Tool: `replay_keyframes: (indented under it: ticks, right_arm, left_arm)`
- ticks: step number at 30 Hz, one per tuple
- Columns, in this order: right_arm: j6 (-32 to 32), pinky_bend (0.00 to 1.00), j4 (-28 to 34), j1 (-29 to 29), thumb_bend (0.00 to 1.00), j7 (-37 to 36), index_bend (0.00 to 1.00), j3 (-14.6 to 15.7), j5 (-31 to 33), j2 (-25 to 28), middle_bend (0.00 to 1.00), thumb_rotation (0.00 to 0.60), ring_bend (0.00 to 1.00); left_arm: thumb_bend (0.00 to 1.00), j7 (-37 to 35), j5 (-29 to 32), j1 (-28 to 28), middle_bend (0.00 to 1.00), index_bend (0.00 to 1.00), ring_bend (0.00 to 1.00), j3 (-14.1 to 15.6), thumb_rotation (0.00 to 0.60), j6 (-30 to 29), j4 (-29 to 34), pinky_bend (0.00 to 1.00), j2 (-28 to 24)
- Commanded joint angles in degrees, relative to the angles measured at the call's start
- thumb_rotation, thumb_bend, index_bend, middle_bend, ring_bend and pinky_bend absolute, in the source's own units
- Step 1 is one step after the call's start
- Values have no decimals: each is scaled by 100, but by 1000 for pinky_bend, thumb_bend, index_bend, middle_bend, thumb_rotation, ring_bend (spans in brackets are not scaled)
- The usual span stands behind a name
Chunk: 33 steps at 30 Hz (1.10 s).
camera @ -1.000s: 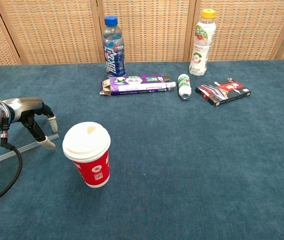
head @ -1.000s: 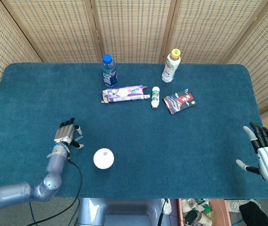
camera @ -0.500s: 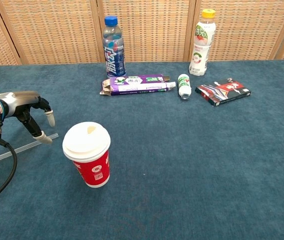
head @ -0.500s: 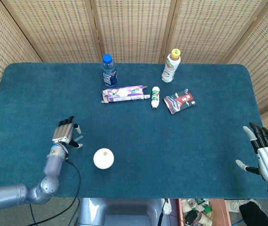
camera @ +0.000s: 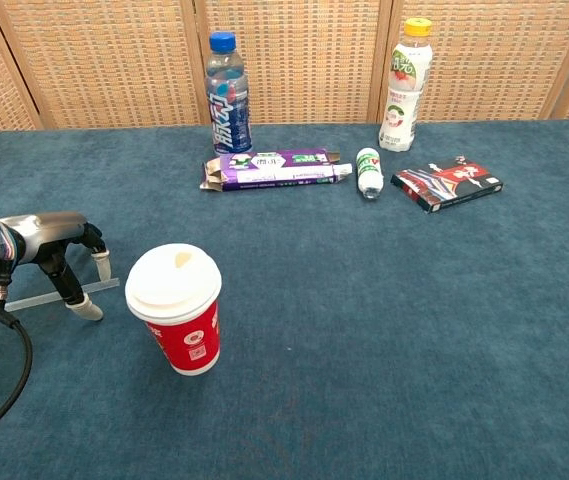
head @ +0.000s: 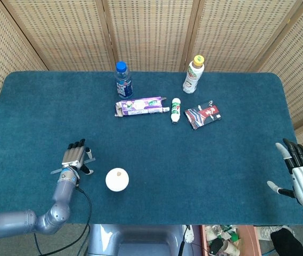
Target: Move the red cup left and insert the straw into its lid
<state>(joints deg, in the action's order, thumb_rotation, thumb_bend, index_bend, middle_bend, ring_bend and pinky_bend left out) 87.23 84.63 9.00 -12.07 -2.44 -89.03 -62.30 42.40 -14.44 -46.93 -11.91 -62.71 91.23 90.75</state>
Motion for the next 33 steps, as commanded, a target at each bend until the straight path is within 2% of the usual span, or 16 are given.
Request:
replay_keyframes:
  ticks: [1, 9, 22, 33]
  right_arm:
    - [-7, 0, 7, -6, 0, 6, 0, -9, -4, 3, 0, 600, 0]
    - [-33, 0, 27, -25, 0, 0, 0, -36, -29, 12, 0, 600, 0]
    - [-59, 0, 37, -46, 0, -54, 0, -59, -59, 28, 0, 600, 0]
    - [-108, 0, 40, -52, 0, -111, 0, -70, -76, 42, 0, 600, 0]
  left_arm:
    - [184, 7, -28, 4, 0, 447, 0, 52, 600, 24, 130, 0, -43]
    - [185, -115, -531, 96, 0, 447, 0, 246, 600, -189, 550, 0, -135]
    - [187, -493, -1675, 381, 0, 447, 0, 409, 600, -936, 159, 0, 191]
    - [227, -322, -1719, 499, 0, 494, 0, 436, 600, -837, -179, 0, 498]
